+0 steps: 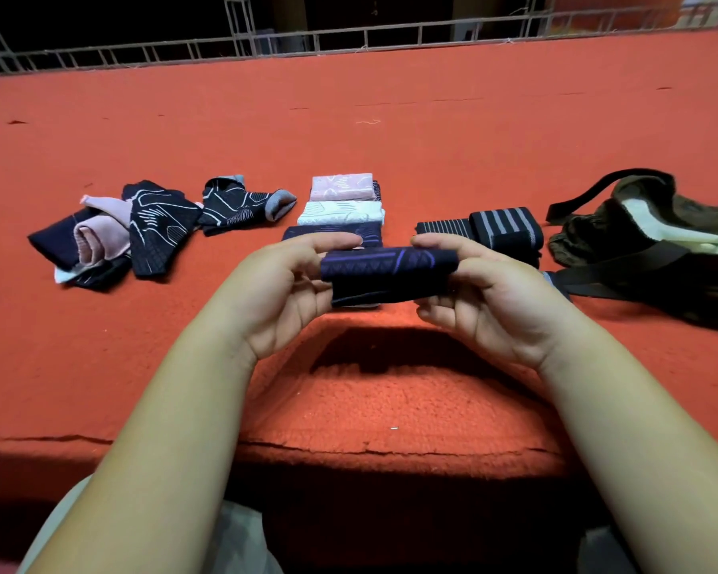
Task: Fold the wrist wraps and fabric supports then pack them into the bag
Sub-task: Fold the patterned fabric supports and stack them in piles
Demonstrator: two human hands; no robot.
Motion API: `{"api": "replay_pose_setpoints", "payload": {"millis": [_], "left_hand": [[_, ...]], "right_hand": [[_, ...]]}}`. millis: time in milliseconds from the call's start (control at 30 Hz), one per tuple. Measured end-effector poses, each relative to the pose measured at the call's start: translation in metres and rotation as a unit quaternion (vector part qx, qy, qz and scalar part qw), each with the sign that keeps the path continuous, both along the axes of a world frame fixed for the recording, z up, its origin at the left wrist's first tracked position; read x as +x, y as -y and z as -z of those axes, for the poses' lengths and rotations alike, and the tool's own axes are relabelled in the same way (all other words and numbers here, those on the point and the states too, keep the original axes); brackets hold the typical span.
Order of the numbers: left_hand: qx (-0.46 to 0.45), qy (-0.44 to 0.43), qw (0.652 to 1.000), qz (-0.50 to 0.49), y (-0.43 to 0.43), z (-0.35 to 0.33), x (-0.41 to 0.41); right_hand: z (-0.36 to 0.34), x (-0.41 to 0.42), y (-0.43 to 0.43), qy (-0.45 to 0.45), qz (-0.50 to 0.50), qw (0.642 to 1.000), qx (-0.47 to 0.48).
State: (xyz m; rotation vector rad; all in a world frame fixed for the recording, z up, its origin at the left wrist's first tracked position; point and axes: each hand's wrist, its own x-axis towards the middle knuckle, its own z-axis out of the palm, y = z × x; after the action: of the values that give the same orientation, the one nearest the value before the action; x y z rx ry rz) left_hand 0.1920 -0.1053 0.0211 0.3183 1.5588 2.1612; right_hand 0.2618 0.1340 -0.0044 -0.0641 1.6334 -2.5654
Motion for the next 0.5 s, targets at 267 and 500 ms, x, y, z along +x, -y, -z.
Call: {"api": "replay_pose_setpoints", "payload": {"millis": [267,500], "left_hand": [[-0.044,0.009,0.999,0.018,-0.002,0.0,0.006],[-0.142,-0.041,0.986,-0.074,0.0,0.0,0.006]], "right_hand": [[-0.001,-0.002,0.008,-0.034,0.038,0.997,0.066],[0.004,-0.001,0.016,-0.061,0.114,0.961,0.244]]}}
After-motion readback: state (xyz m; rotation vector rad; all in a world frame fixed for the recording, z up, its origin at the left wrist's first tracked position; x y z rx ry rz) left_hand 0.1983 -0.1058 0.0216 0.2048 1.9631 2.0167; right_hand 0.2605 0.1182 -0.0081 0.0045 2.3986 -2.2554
